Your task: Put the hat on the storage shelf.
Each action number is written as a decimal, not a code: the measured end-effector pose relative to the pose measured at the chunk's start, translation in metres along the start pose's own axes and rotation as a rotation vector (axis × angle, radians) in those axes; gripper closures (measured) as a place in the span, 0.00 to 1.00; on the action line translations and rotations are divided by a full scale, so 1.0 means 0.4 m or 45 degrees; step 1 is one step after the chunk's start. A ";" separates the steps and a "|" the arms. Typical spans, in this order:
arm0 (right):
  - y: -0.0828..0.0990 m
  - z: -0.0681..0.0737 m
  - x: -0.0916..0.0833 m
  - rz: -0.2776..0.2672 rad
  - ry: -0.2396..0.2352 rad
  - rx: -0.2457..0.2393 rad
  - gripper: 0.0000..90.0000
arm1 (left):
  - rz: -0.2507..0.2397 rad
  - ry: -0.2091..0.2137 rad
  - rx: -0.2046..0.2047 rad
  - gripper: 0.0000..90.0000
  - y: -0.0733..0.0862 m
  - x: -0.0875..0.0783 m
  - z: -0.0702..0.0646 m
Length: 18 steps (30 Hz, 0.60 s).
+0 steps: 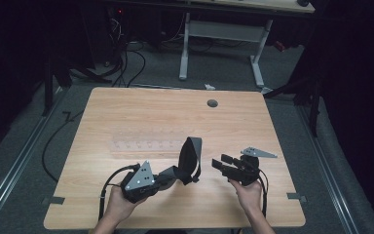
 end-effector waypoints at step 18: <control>0.068 -0.078 0.039 0.053 0.474 -0.132 0.46 | -0.098 -0.009 -0.129 0.96 -0.001 -0.052 0.054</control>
Point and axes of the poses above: each handheld gripper's, and its own axes: x roughly forward along the jaws, y roughly out of its underside, z roughly to its left, the point moved 1 cm from there along x, roughly forward along the jaws, and after that the axes turned 11 degrees about z, right-handed, at the moved point
